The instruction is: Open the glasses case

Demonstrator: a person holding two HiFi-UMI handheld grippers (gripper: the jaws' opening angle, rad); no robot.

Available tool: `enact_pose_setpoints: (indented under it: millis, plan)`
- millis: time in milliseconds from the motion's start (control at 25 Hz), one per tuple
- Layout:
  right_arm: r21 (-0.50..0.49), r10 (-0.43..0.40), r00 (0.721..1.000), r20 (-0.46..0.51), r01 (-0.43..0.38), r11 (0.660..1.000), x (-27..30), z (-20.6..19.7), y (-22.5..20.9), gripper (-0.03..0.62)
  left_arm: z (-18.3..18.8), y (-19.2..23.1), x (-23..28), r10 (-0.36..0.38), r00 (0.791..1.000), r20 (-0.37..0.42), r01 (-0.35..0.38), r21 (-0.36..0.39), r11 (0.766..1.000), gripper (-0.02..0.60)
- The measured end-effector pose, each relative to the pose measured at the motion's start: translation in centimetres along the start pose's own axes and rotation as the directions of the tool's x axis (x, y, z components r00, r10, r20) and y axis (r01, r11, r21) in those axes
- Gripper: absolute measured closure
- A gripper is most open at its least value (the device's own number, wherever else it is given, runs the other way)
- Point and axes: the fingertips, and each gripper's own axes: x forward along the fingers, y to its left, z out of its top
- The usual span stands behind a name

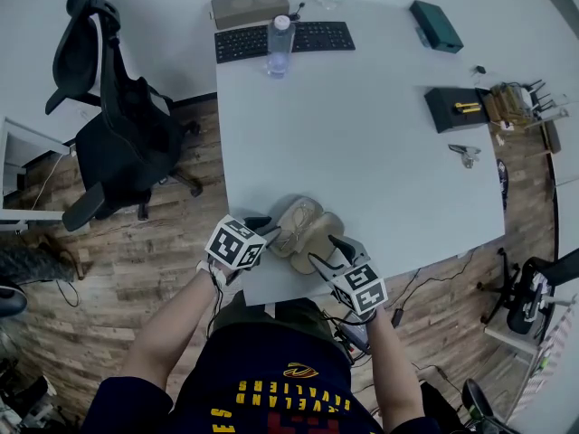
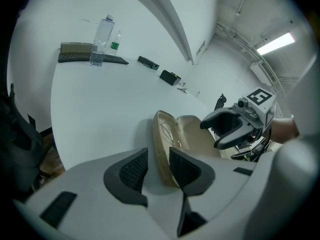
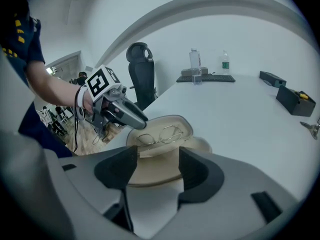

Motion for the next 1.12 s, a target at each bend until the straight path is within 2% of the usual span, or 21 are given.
enact_pose_setpoints:
  millis: [440, 680, 840, 960, 1040, 1120]
  plan:
    - [0.109, -0.024, 0.982, 0.19, 0.003, 0.994, -2.6, 4.2, -0.5, 0.319, 1.3, -1.7, -1.7, -0.014, 0.998, 0.06, 0.014, 0.005, 1.0, 0.446]
    - [0.135, -0.025, 0.961, 0.274, -0.013, 0.991, -4.9, 6.5, 0.1, 0.322, 3.5, -2.5, -4.7, 0.019, 0.988, 0.156, -0.019, 0.0, 1.0, 0.448]
    - [0.156, -0.037, 0.94, 0.34, -0.018, 0.988, -6.9, 8.3, 0.5, 0.346, 6.1, -4.2, -7.6, -0.001, 0.96, 0.281, 0.007, -0.021, 1.0, 0.448]
    - [0.197, -0.077, 0.908, 0.413, -0.006, 0.98, -9.1, 9.9, 0.2, 0.428, 8.1, -5.9, -10.2, -0.023, 0.927, 0.374, 0.029, -0.009, 1.0, 0.454]
    - [0.238, -0.108, 0.878, 0.467, -0.008, 0.971, -10.8, 10.9, 0.1, 0.506, 9.0, -7.2, -11.8, -0.036, 0.907, 0.419, 0.037, 0.004, 0.999, 0.49]
    - [0.265, -0.13, 0.849, 0.512, -0.013, 0.964, -12.4, 11.9, 0.0, 0.544, 9.9, -8.6, -13.2, -0.056, 0.887, 0.458, 0.059, 0.007, 0.998, 0.546]
